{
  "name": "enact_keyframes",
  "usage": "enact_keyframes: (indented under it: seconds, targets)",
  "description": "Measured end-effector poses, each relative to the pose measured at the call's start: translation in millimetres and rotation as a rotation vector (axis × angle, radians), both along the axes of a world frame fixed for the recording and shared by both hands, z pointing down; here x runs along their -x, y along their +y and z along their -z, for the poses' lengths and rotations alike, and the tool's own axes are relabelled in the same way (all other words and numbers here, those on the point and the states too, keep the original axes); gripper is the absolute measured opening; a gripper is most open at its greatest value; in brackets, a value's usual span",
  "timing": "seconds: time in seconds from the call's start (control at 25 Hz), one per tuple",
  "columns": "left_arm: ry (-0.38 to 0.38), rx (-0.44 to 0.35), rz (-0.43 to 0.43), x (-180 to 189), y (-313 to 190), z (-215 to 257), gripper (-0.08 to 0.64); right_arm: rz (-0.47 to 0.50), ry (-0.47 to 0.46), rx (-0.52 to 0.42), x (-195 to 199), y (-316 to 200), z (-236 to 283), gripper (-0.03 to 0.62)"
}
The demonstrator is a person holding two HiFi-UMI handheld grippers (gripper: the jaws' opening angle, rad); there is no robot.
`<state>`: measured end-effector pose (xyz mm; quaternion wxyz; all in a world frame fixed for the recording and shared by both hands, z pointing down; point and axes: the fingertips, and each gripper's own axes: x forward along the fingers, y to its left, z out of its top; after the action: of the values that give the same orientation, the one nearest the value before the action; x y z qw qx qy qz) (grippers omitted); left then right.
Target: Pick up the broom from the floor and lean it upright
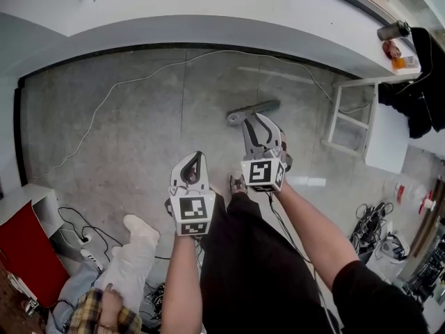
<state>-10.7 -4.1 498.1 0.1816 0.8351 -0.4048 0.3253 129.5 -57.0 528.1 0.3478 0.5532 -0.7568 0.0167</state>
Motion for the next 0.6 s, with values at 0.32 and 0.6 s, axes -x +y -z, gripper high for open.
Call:
enact_keyframes:
  seconds: [0.32, 0.6]
  targets:
    - [0.003, 0.004, 0.0, -14.3, 23.3, 17.6, 0.005, 0.009, -0.005, 0.022, -9.7, 30.7, 19.5, 0.075]
    - [0.004, -0.012, 0.018, -25.9, 37.1, 54.7, 0.005, 0.055, -0.035, 0.038, -15.9, 49.2, 61.8, 0.008]
